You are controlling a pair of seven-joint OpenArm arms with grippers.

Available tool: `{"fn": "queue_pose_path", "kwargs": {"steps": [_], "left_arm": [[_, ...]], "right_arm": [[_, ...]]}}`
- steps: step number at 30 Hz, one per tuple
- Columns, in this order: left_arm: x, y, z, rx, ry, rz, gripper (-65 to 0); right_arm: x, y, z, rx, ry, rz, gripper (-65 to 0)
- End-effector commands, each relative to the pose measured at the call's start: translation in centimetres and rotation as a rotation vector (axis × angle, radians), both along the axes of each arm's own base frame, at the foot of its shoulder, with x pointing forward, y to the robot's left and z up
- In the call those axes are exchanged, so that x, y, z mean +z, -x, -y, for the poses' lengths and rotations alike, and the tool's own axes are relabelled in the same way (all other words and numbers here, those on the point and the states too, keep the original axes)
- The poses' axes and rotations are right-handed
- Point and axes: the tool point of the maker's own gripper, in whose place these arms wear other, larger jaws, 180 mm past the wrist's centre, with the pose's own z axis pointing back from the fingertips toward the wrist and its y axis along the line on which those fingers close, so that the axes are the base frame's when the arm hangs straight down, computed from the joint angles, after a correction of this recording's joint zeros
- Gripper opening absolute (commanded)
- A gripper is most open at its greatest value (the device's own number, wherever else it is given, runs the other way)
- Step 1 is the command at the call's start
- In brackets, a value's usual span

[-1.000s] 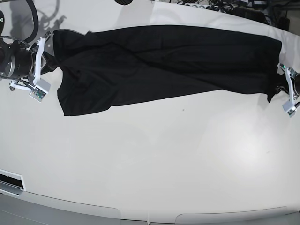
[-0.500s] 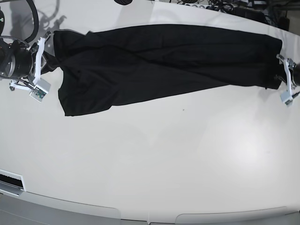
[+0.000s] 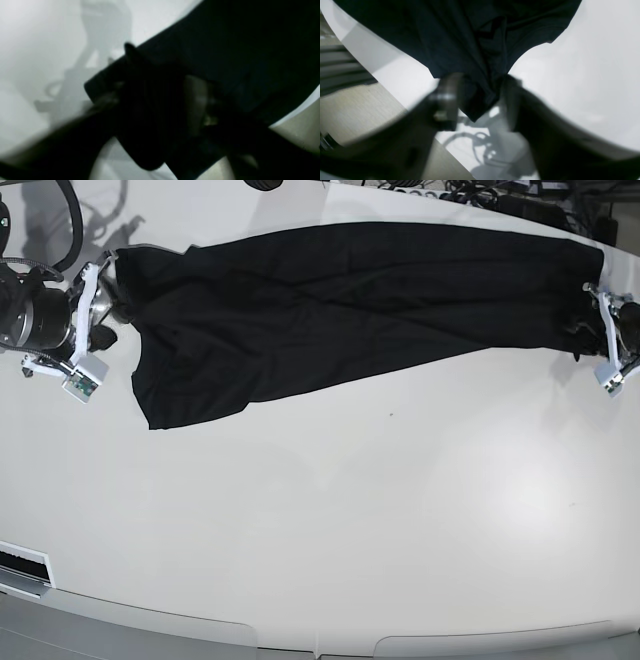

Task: Layout the t-shirt on the table in an organized manner, then fold the t-shirt properly
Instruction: 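Hold both ends of the folded shirt and stretch it straight, then release the shirt end with the left gripper and regrasp it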

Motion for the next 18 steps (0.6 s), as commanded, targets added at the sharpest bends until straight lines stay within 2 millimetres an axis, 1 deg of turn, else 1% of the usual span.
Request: {"fn": "queue_pose_path", "kwargs": {"steps": [1, 4, 7, 9, 10, 11, 12, 13, 14, 15, 18], "left_arm": [[1.5, -1.2, -0.9, 0.002, -0.01, 0.033, -17.9], [1.8, -1.0, -1.5, 0.019, -0.04, -0.03, -17.5], [2.3, -0.8, -2.6, 0.029, -0.1, -0.123, -17.5], [3.4, -1.4, -2.9, 0.046, -0.099, -0.142, -17.6], [4.2, -2.0, -2.7, 0.059, -0.071, -0.13, -18.6], [5.3, -2.9, -2.4, 0.076, -0.028, -0.103, -22.3], [6.5, -3.8, -2.0, 0.093, 0.02, -0.073, -30.9], [7.7, -4.7, -1.6, 0.109, 0.064, -0.044, -44.9], [8.9, -5.5, -1.4, 0.121, 0.101, -0.018, -60.7], [10.1, -6.2, -1.1, 0.131, 0.132, 0.003, -65.0], [12.9, -7.5, -0.8, 0.162, 0.219, 0.044, -65.0]], "right_arm": [[0.8, -0.7, 0.1, 0.003, -0.005, 0.032, -29.6], [0.9, -0.9, -0.1, 0.006, -0.018, 0.046, -29.7], [1.2, -1.3, -0.5, 0.002, -0.042, 0.069, -29.7], [1.5, -1.6, -0.8, -0.002, -0.061, 0.087, -30.4], [1.6, -1.8, -0.9, -0.006, -0.069, 0.095, -32.1], [1.7, -1.8, -1.0, -0.006, -0.075, 0.1, -36.2], [1.7, -1.9, -1.1, -0.004, -0.083, 0.103, -43.4], [1.8, -1.8, -1.3, 0.013, -0.093, 0.105, -53.6], [1.9, -1.6, -1.5, 0.034, -0.1, 0.106, -64.8], [2.0, -1.5, -1.8, 0.051, -0.114, 0.107, -65.0], [2.5, -1.2, -2.8, 0.077, -0.171, 0.107, -65.0]]}}
